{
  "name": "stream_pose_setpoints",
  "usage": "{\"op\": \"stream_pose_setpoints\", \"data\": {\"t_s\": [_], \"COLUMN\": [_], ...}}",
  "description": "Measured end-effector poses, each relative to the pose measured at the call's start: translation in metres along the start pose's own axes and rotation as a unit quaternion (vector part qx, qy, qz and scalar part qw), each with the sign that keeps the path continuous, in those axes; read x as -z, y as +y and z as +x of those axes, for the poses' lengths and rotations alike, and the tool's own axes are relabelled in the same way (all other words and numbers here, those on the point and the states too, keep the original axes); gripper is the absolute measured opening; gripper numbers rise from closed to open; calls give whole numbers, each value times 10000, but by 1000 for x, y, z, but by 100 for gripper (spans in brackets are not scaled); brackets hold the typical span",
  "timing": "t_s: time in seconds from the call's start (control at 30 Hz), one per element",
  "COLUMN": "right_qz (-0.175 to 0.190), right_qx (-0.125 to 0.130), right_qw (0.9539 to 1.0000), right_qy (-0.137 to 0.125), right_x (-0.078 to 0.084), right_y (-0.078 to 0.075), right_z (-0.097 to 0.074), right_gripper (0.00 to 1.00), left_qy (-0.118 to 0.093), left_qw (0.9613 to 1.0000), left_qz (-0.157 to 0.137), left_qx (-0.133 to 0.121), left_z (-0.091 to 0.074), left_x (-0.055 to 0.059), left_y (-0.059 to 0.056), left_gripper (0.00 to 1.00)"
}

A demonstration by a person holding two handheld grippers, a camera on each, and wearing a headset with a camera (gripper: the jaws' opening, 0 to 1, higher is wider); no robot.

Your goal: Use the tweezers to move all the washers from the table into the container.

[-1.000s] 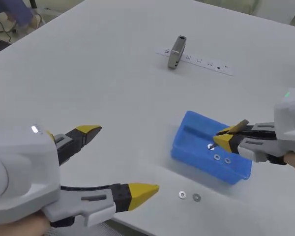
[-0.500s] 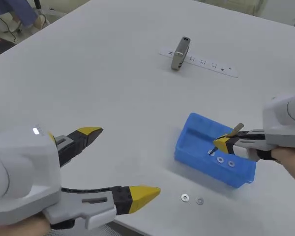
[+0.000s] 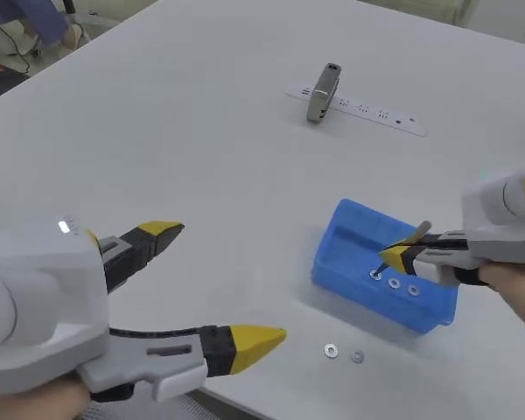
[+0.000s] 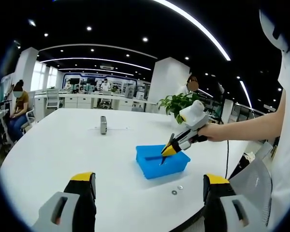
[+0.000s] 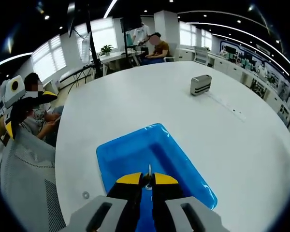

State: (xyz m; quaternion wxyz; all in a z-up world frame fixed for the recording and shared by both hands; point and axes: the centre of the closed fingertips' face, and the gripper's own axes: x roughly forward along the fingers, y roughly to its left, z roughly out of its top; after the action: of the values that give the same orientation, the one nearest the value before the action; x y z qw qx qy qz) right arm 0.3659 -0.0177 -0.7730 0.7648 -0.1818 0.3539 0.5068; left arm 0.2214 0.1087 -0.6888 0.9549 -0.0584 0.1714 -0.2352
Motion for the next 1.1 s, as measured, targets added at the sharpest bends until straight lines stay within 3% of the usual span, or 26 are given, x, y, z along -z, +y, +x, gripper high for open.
{"op": "stream_pose_setpoints", "data": {"t_s": [0.2, 0.37, 0.53, 0.67, 0.97, 1.1], "right_qz": [-79, -136, -176, -147, -14, 11], "right_qx": [-6, -149, -389, -593, -811, -879], "right_qw": [9997, 9986, 9976, 9970, 9967, 9961], "right_qy": [-216, -493, -543, -466, -14, 96], "right_x": [-10, -19, -16, -5, 33, 42], "right_y": [9, 31, 54, 69, 84, 88], "right_z": [-20, -42, -50, -47, -25, -20], "right_gripper": [4, 3, 3, 3, 3, 3], "left_qy": [12, 14, 57, 84, 93, 103], "left_qw": [10000, 10000, 9999, 9999, 9999, 9999], "left_qz": [-4, -6, 41, 48, 68, 55], "left_qx": [-19, 17, 77, 117, 126, 111], "left_z": [-1, 0, 3, 4, 4, 3], "left_x": [2, 2, 3, 4, 4, 4], "left_y": [3, 1, -4, -7, -8, -7], "left_gripper": [94, 94, 94, 94, 94, 94]}}
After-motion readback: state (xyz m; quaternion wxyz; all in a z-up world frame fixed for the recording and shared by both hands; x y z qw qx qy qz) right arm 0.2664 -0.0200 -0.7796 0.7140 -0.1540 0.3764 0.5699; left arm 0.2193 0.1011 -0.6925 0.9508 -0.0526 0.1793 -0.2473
